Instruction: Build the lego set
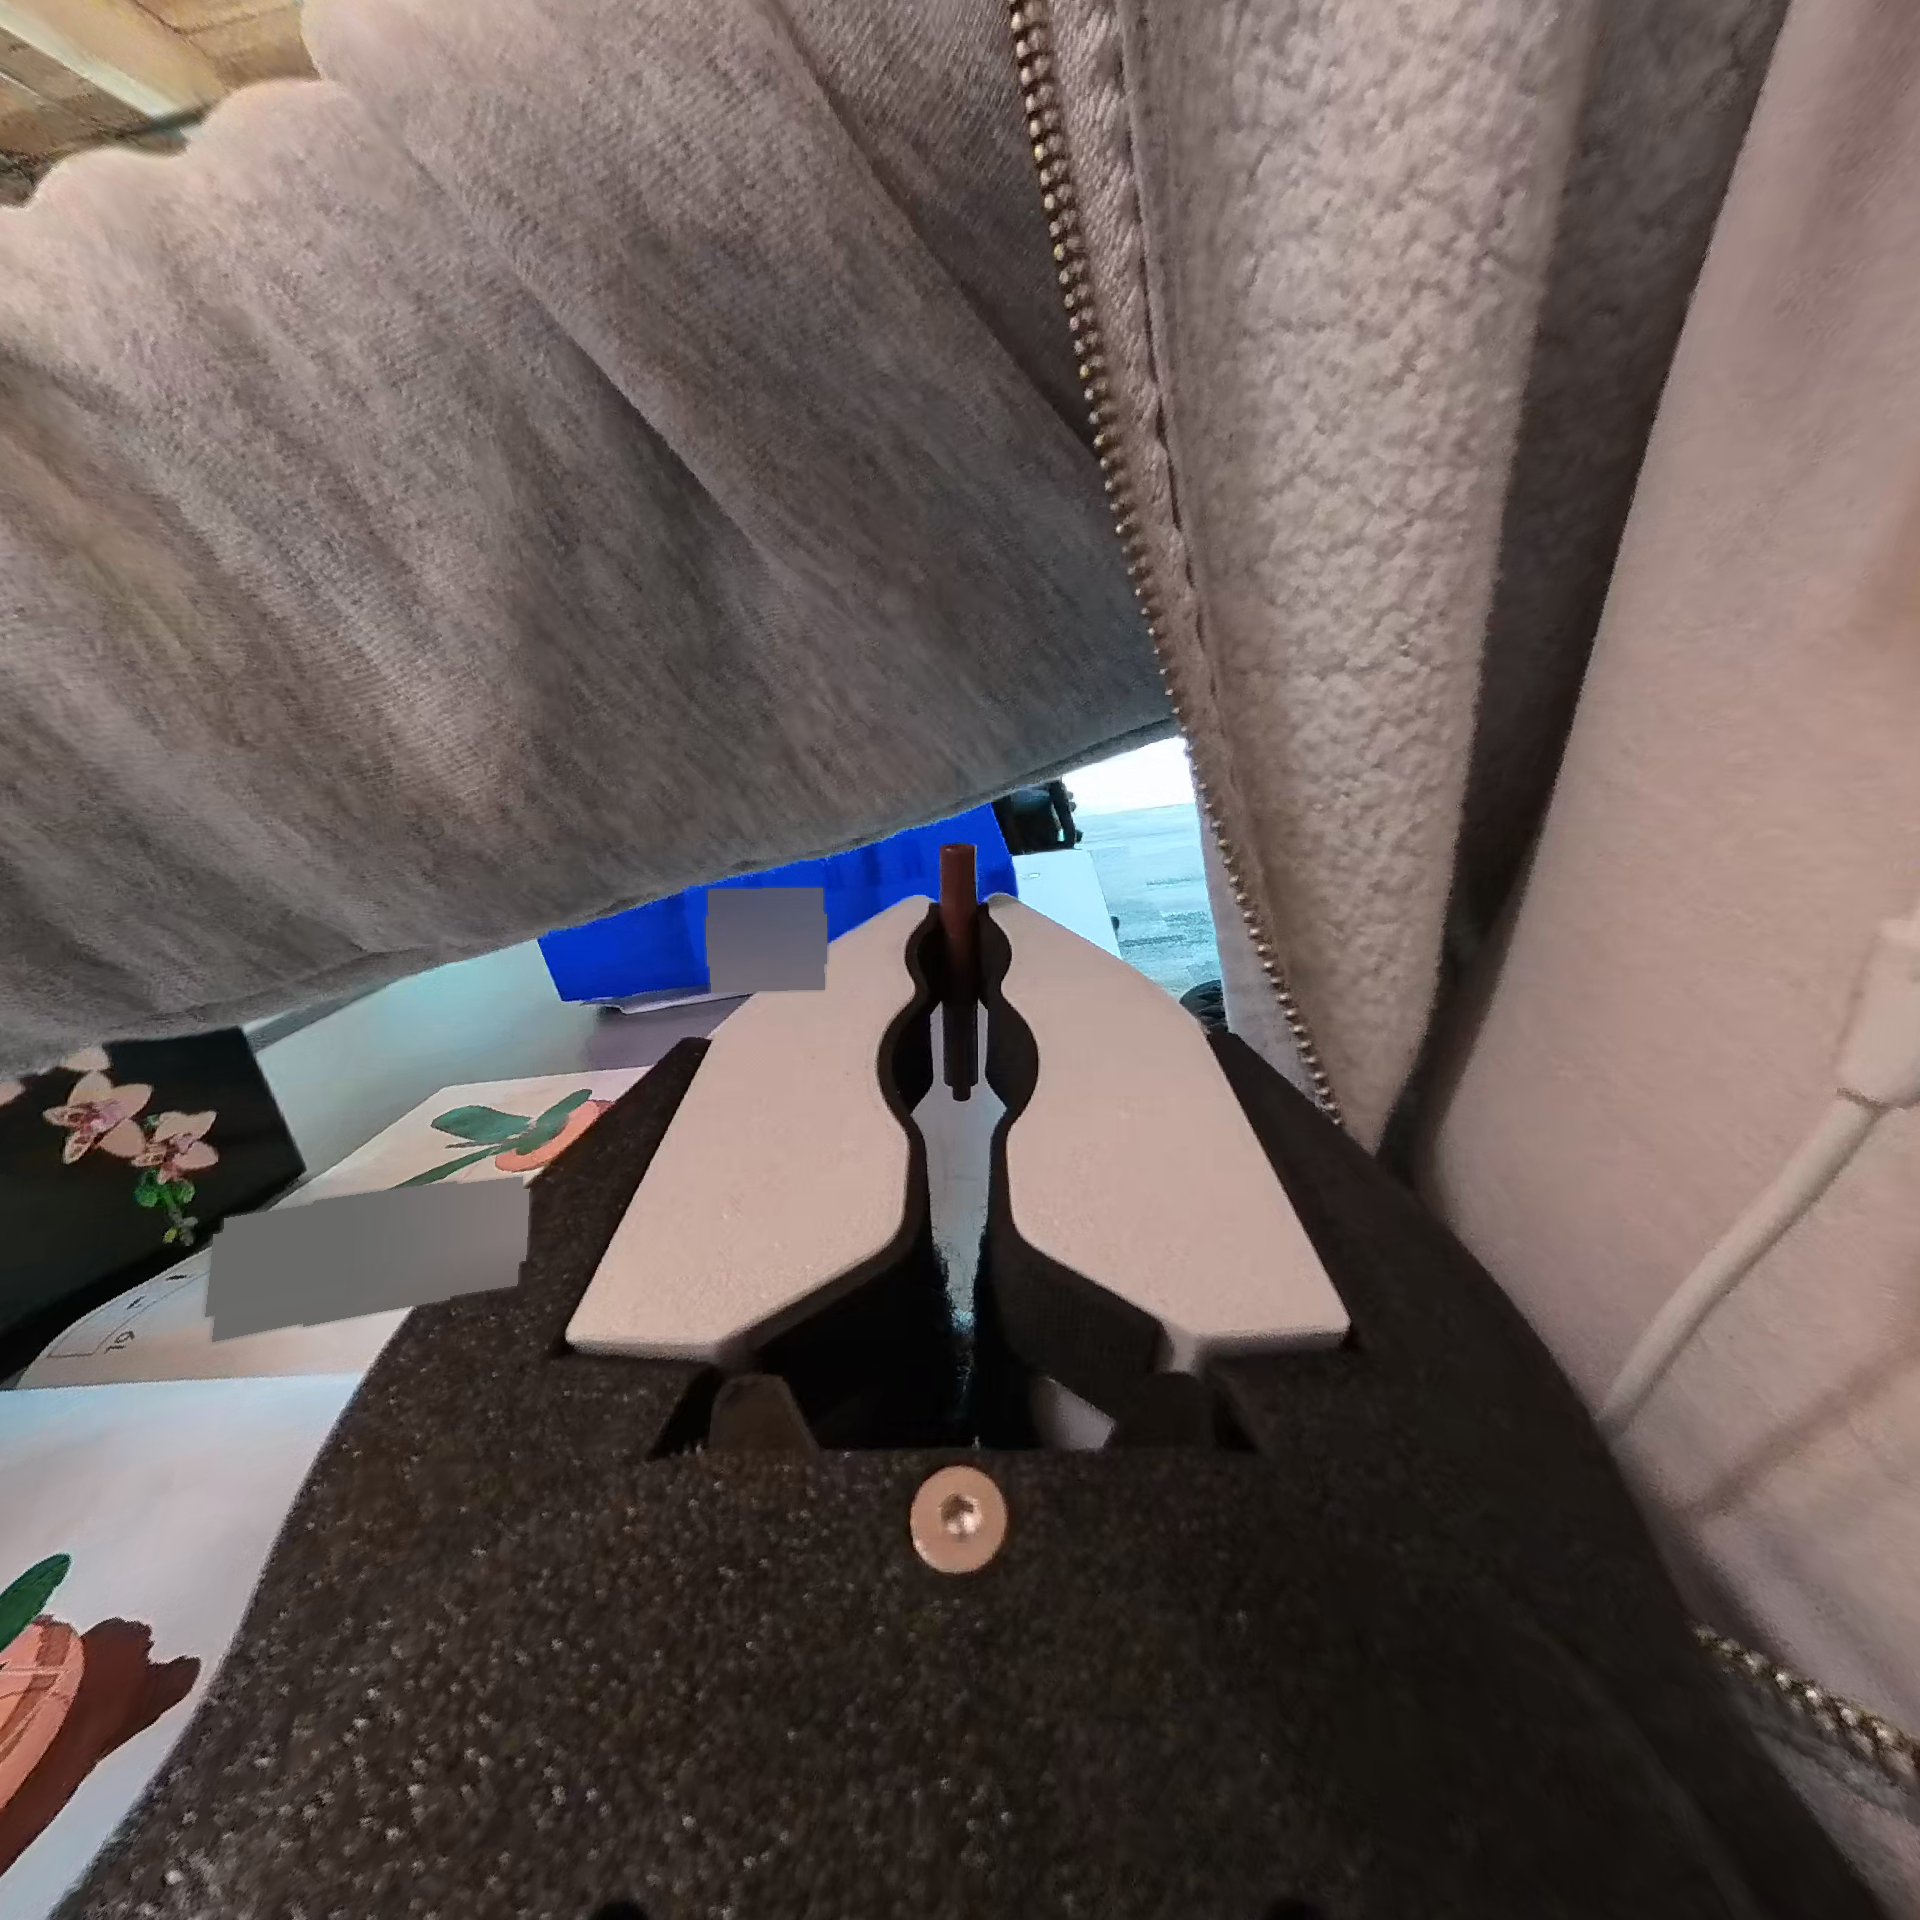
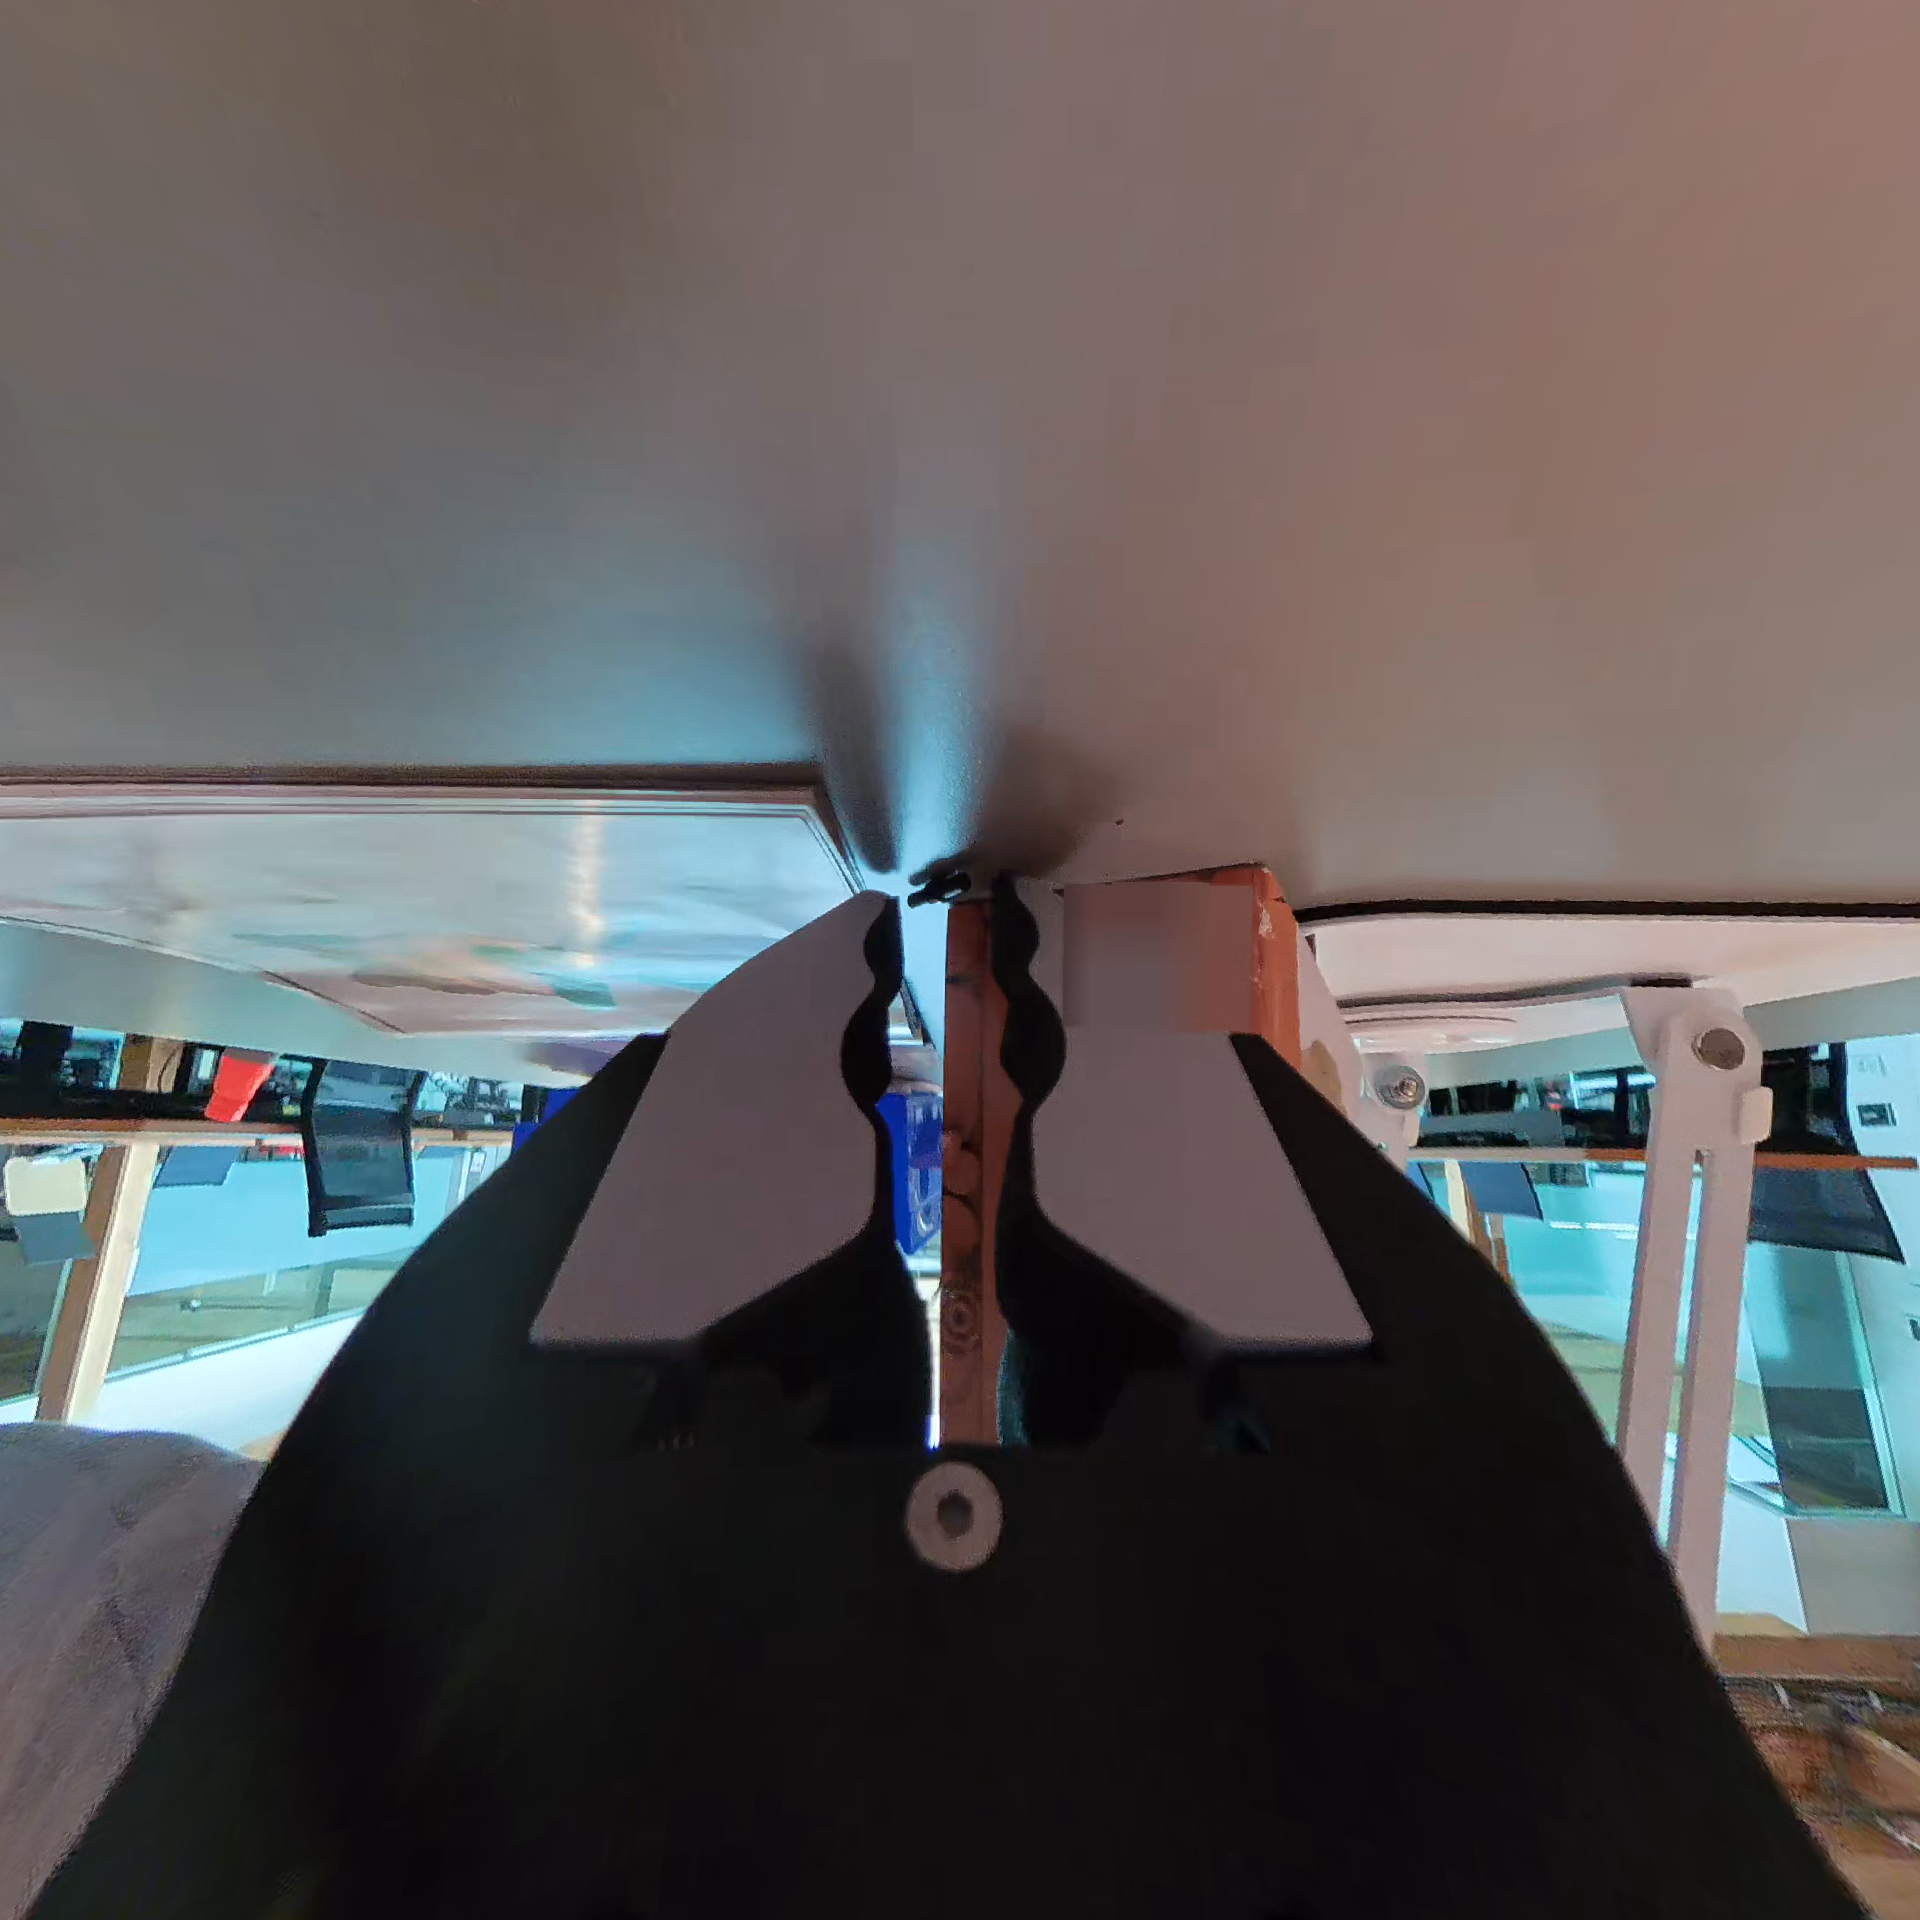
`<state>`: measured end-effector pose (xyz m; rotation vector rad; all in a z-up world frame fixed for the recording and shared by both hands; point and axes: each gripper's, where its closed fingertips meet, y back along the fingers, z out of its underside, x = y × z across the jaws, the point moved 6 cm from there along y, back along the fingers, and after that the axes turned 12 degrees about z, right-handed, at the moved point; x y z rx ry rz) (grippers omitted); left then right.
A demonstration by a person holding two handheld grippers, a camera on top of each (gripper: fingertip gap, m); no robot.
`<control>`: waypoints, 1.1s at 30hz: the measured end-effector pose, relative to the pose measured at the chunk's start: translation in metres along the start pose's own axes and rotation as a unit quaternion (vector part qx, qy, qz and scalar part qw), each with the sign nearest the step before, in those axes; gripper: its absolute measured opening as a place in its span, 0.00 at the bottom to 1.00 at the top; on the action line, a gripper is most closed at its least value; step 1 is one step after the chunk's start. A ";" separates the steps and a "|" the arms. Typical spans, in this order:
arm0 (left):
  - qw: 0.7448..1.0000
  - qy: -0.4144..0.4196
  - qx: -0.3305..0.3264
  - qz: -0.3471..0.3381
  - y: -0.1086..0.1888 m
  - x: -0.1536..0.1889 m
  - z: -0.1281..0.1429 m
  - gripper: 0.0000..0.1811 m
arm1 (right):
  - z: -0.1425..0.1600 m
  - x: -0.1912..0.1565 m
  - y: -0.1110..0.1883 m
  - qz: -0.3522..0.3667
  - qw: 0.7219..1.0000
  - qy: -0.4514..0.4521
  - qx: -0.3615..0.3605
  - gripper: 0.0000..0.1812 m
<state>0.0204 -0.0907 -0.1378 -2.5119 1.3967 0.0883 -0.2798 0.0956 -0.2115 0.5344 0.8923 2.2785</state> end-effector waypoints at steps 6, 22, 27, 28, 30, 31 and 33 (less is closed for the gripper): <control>1.000 0.000 0.000 -0.003 0.000 -0.001 0.000 0.02 | -0.001 0.002 -0.002 0.005 1.000 -0.004 -0.021 0.03; 1.000 0.004 -0.003 -0.019 0.004 -0.004 0.001 0.02 | 0.096 -0.052 0.092 0.099 0.901 -0.093 0.412 0.01; 0.996 0.030 -0.022 -0.075 0.015 -0.016 0.001 0.02 | 0.190 -0.160 0.031 0.050 0.743 -0.119 0.656 0.01; 0.995 0.037 -0.032 -0.082 0.017 -0.018 0.001 0.02 | 0.197 -0.182 0.004 0.023 0.732 -0.129 0.668 0.01; 0.993 0.046 -0.057 -0.090 0.020 -0.022 0.001 0.02 | 0.202 -0.217 -0.051 -0.012 0.764 -0.148 0.628 0.01; 0.992 0.050 -0.069 -0.091 0.021 -0.024 0.002 0.02 | 0.203 -0.231 -0.075 -0.020 0.794 -0.148 0.590 0.01; 0.991 0.051 -0.087 -0.093 0.021 -0.027 0.005 0.02 | 0.204 -0.250 -0.102 -0.035 0.837 -0.129 0.531 0.01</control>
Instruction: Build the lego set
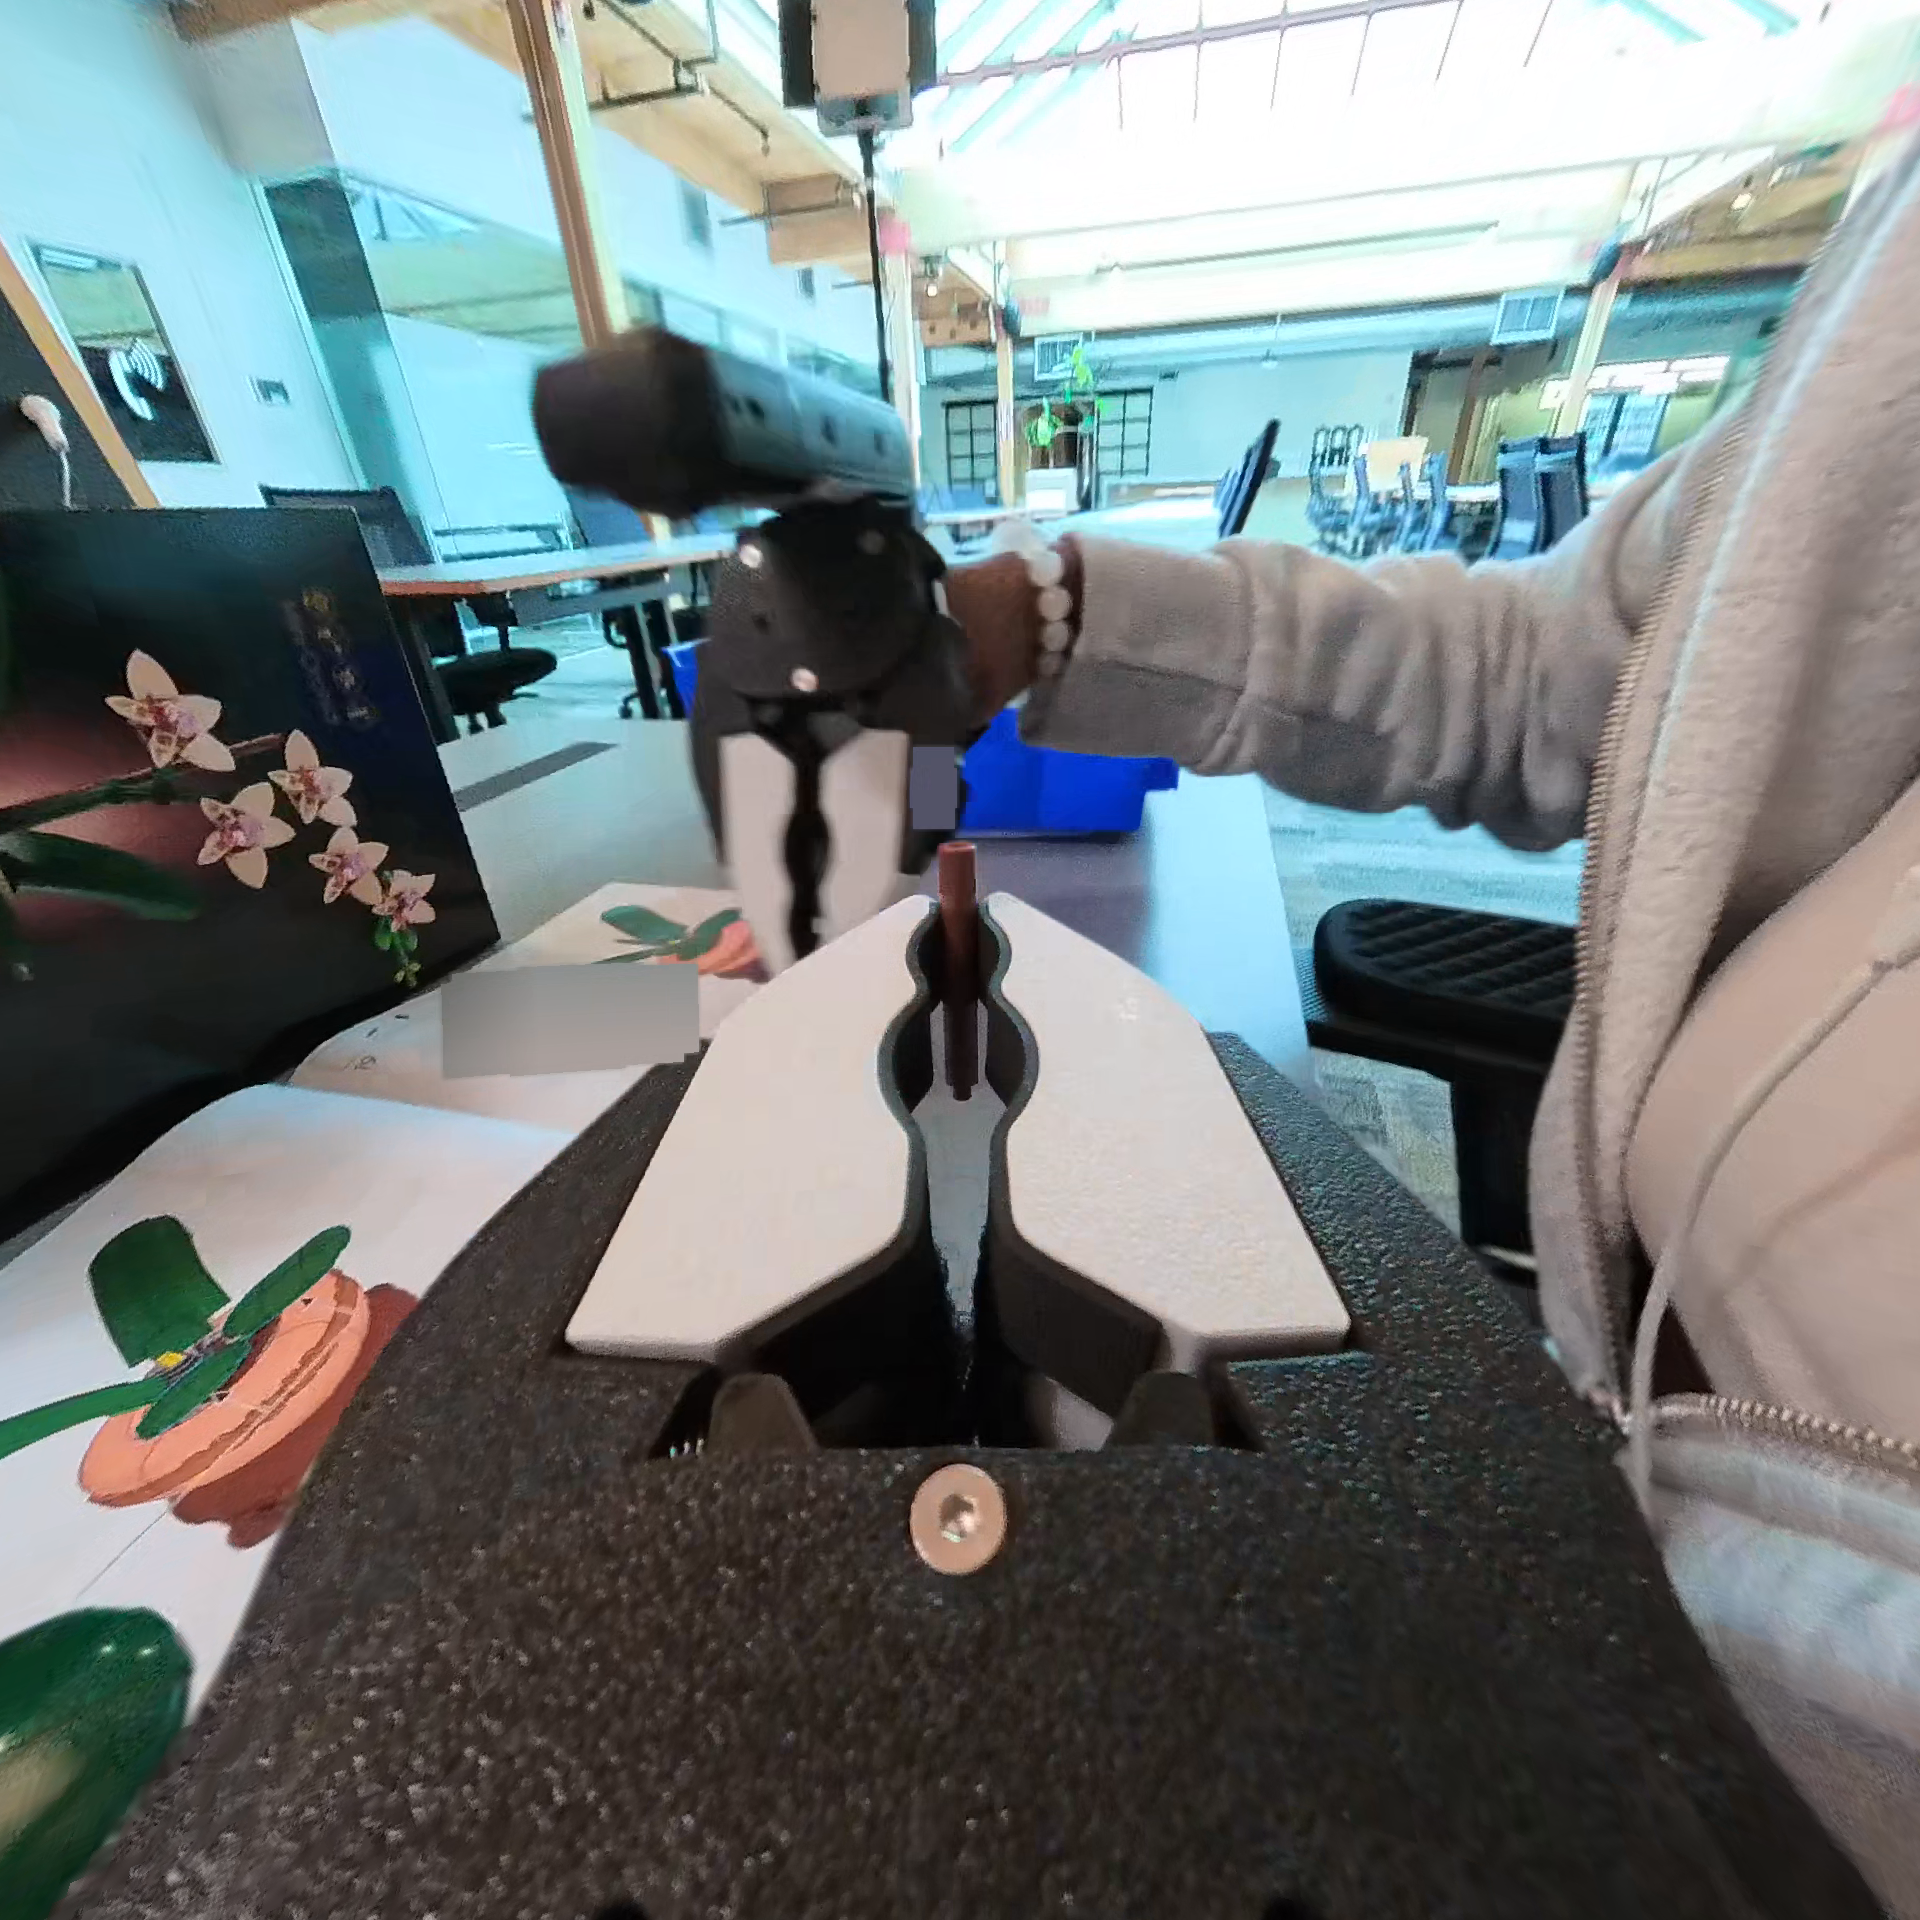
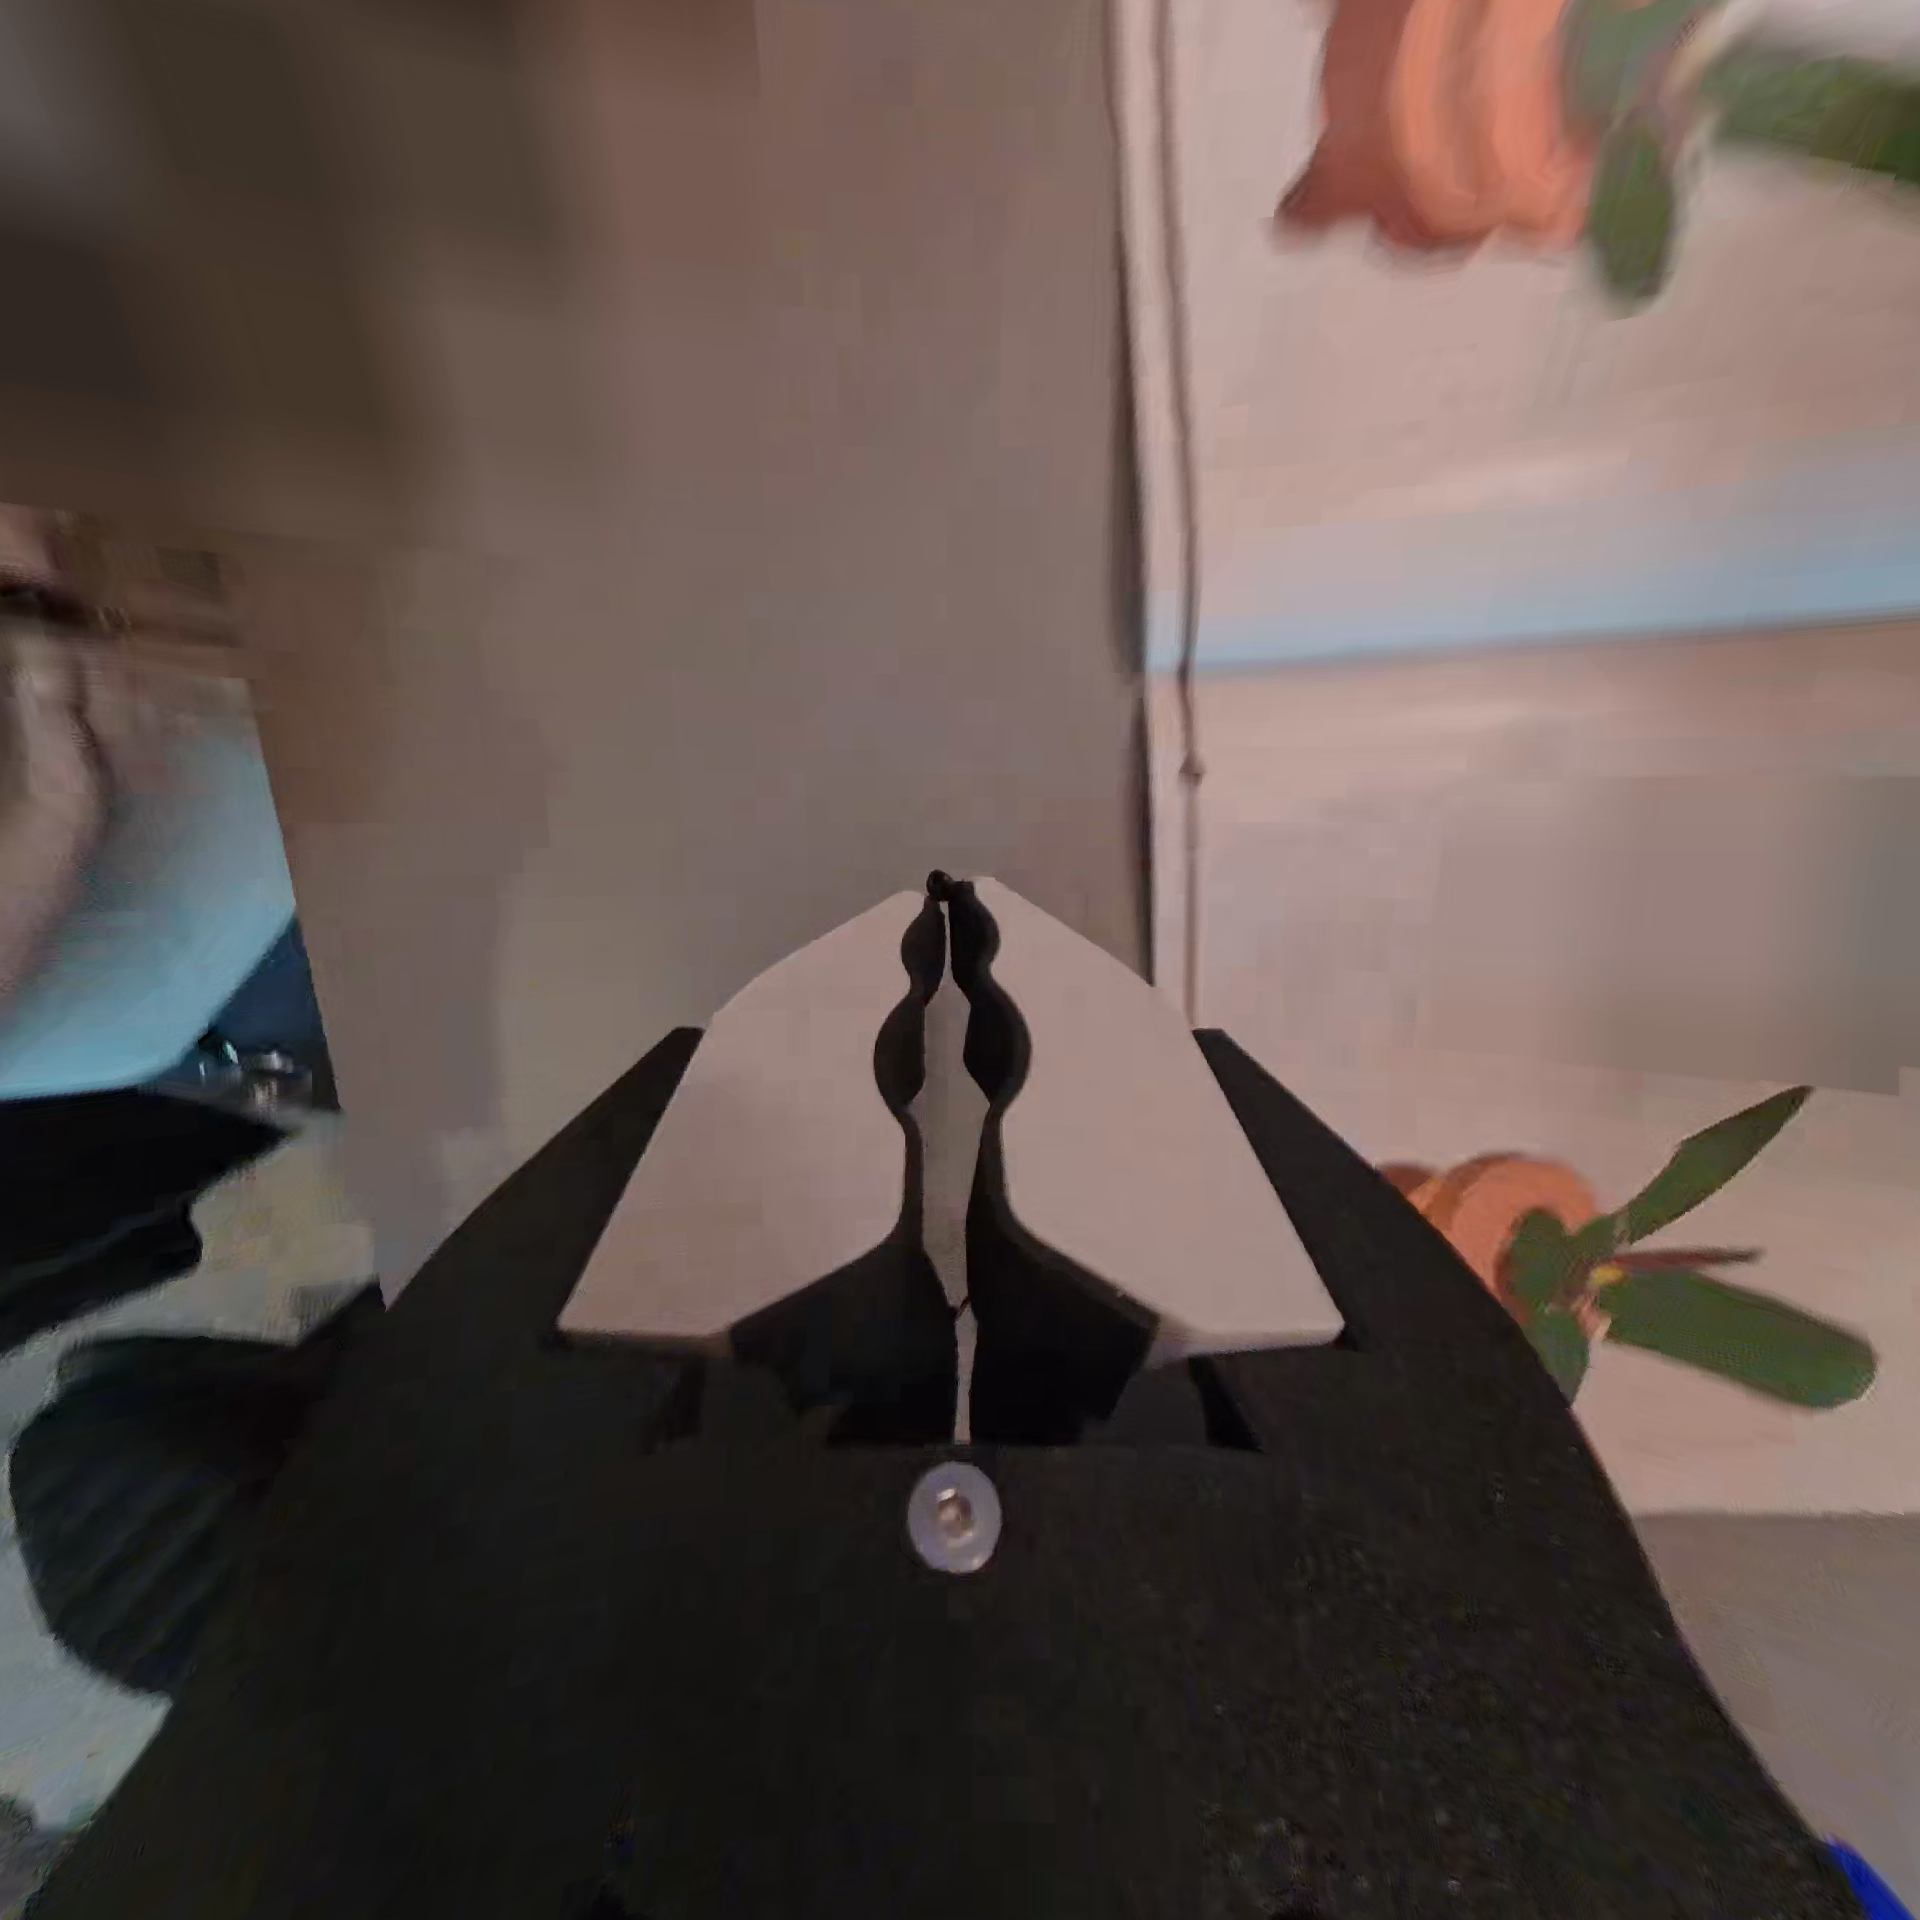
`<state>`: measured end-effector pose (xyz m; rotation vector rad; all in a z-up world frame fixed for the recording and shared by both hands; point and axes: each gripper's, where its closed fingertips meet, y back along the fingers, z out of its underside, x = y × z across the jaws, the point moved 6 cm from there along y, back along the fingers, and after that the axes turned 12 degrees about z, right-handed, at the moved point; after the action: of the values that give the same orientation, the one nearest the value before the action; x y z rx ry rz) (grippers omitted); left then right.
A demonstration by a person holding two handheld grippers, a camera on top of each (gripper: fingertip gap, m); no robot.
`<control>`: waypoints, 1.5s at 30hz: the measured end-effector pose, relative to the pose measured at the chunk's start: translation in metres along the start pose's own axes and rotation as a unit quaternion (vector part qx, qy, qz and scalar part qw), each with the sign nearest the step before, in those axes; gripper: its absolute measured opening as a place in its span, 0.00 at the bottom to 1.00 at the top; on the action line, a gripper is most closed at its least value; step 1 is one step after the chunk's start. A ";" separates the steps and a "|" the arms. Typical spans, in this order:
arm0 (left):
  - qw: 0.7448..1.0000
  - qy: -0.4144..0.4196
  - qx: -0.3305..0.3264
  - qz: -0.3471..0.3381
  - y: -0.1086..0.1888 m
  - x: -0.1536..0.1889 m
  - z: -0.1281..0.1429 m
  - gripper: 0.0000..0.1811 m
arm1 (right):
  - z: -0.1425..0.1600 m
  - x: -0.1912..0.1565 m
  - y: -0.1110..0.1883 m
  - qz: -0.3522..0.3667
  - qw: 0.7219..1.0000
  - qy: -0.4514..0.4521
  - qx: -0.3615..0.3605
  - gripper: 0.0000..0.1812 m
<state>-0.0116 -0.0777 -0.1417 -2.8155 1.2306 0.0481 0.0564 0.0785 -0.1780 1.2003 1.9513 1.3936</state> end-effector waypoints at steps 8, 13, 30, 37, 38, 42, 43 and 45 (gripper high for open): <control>1.000 -0.009 -0.027 0.007 -0.007 -0.005 0.009 0.02 | 0.011 -0.004 -0.018 0.021 0.987 0.102 -0.123 0.01; 1.000 0.002 -0.017 0.010 -0.002 -0.007 0.011 0.02 | 0.002 -0.005 -0.022 0.021 0.979 0.135 -0.154 0.03; 1.000 0.018 0.005 0.009 0.004 -0.008 0.009 0.02 | 0.004 0.007 -0.024 0.023 0.998 0.010 -0.051 0.06; 1.000 0.021 0.009 0.008 0.006 -0.010 0.009 0.02 | 0.004 0.009 -0.025 0.020 0.997 0.025 -0.066 0.05; 1.000 0.022 0.010 0.009 0.006 -0.010 0.009 0.02 | 0.004 0.008 -0.024 0.020 0.997 0.031 -0.062 0.04; 1.000 0.024 0.015 0.010 0.007 -0.010 0.008 0.02 | 0.005 0.008 -0.024 0.012 0.998 0.020 -0.062 0.02; 1.000 0.025 0.016 0.010 0.007 -0.010 0.008 0.02 | 0.005 0.007 -0.024 0.014 0.998 0.021 -0.060 0.02; 0.999 0.027 0.017 0.009 0.007 -0.010 0.008 0.02 | 0.006 0.006 -0.024 0.019 0.998 0.026 -0.047 0.01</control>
<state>-0.0237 -0.0743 -0.1497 -2.7939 1.2556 -0.0474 0.0488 0.0846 -0.2016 1.1758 1.8833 1.5327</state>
